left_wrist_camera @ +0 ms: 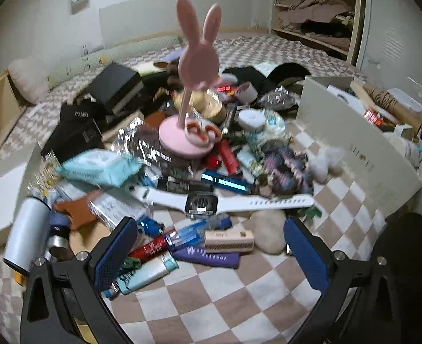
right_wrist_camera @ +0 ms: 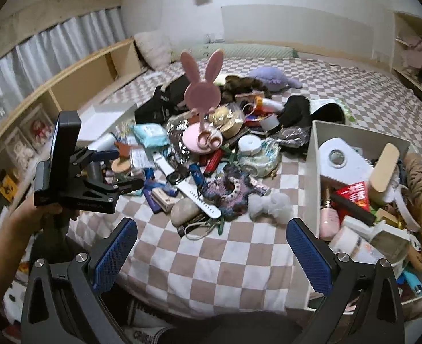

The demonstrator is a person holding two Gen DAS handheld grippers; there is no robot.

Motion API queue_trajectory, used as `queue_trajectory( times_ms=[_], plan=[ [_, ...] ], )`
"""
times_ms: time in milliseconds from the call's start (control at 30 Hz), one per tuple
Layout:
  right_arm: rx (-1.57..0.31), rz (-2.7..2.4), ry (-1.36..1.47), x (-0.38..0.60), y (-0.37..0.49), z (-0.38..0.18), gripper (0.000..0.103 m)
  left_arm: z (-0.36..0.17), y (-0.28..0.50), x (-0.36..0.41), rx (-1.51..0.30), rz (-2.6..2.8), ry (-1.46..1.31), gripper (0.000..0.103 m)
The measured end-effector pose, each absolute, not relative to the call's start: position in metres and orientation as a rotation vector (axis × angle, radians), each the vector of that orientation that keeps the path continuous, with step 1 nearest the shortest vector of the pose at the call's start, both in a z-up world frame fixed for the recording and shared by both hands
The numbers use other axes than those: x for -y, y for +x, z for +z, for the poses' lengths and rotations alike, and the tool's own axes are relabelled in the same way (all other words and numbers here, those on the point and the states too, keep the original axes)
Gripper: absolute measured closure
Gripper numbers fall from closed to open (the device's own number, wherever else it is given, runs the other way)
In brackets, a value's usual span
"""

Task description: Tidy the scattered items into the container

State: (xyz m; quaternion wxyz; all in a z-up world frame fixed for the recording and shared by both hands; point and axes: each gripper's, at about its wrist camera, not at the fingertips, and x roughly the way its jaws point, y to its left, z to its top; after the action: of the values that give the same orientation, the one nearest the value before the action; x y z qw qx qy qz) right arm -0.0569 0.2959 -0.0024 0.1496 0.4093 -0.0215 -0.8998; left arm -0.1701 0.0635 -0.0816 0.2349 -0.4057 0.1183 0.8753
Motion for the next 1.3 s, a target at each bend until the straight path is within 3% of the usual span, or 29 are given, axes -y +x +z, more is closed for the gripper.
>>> queue_trajectory(
  times_ms=[300,633,1067,1300],
  plan=[
    [0.08,-2.562,1.225,-0.281,-0.074,-0.03,0.0,-0.122,-0.166,-0.061,-0.32,2.292,-1.17,0.008],
    [0.167,-2.494,1.312,-0.261,-0.1,-0.067,0.0,-0.146,-0.181,-0.05,-0.139,2.012,-1.276,0.007],
    [0.184,-2.45,1.34,-0.251,-0.109,-0.084,0.0,-0.164,-0.186,-0.061,-0.363,2.119,-1.273,0.007],
    [0.214,-2.432,1.359,-0.252,-0.112,-0.091,0.0,-0.167,-0.191,-0.059,-0.351,2.106,-1.235,0.006]
  ],
)
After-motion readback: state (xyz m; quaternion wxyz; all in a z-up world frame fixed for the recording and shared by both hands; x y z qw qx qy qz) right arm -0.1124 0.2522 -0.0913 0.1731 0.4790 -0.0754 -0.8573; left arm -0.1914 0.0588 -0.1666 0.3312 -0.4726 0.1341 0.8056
